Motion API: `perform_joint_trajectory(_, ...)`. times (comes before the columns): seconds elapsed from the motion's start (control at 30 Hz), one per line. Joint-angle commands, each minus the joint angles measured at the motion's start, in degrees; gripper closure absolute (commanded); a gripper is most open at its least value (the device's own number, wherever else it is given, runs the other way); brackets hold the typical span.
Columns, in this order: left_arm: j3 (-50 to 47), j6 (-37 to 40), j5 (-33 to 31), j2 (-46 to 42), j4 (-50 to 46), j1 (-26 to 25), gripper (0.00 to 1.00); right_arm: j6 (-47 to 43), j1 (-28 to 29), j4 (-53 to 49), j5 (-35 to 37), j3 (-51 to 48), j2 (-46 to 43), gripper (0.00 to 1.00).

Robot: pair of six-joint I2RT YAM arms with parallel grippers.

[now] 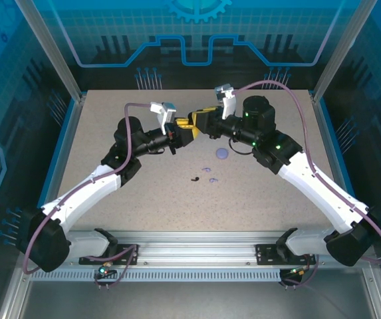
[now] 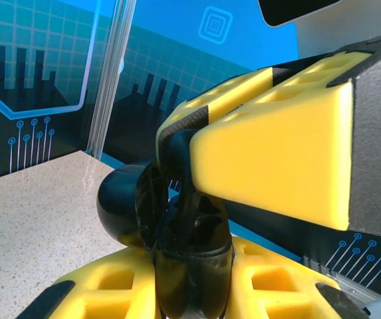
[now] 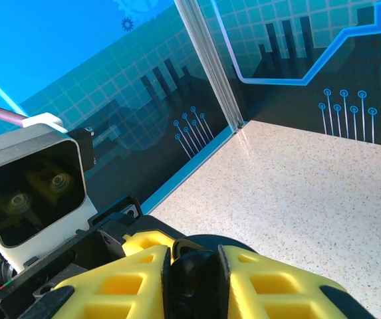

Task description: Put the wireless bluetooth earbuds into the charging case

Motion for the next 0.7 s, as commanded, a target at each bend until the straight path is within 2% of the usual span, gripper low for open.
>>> perform_joint_trajectory(0.0, 2.57, 2.98, 1.19, -2.03, -0.25, -0.64, 0.78, -0.94, 0.65, -2.06, 0.3, 1.54, 0.38, 0.74)
perform_joint_trajectory(0.67, 1.75, 5.76, -1.11, -3.24, -2.85, -0.67, 0.79, -1.27, 0.54, -3.36, 2.64, 1.71, -1.65, 0.74)
